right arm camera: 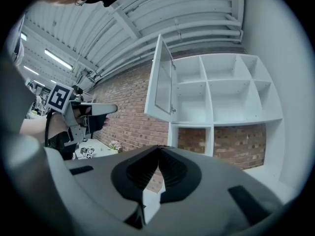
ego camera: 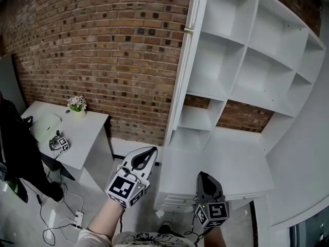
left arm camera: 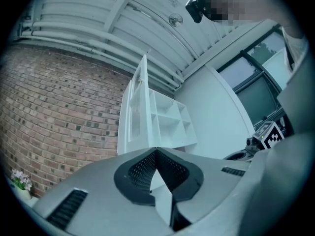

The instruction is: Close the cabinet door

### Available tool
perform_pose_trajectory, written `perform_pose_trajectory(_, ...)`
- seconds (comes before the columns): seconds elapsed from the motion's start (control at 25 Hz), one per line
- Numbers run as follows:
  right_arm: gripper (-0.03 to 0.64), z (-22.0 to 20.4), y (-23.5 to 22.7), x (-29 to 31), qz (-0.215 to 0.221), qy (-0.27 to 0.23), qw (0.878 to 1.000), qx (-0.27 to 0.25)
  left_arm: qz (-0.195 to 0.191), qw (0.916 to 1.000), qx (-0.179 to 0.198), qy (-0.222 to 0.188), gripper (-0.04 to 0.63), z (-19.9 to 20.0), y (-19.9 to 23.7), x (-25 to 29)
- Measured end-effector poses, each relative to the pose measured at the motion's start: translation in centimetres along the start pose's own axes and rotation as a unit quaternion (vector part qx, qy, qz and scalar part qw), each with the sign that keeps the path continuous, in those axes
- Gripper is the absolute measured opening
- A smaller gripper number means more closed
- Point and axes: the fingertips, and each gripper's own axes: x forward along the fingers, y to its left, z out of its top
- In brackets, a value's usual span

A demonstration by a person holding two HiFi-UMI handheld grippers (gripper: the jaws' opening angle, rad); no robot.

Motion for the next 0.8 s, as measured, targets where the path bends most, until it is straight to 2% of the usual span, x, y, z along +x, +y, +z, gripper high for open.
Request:
perform_pose_trajectory(0.2,0.003,2.4,-2.9,3.7,0.023,-0.019,0.999,-0.012,0.008,0.9985,-0.004,-0.055,0.009,4.6,2.9,4.9)
perform_pose_trajectory(0.48,0.003,4.6,-6.4,7.3,0.043,-0.029,0.998,-0.026,-0.013,0.9954,0.019,-0.093,0.009,10.8,5.2,10.9)
perform_pose_trajectory(0.68,0.003,5.6,-7.7,8.5,0.052,-0.037,0.997,-0.035,-0.081,0.9892,-0.016,-0.121,0.015,16.1,6.2,14.3)
perform_pose_trajectory(0.8,0.003,5.4,-7.8,8.9,0.055,-0.033,0.997,-0.038,-0.117,0.9830,-0.045,-0.134,0.078,19.6,7.0,15.6)
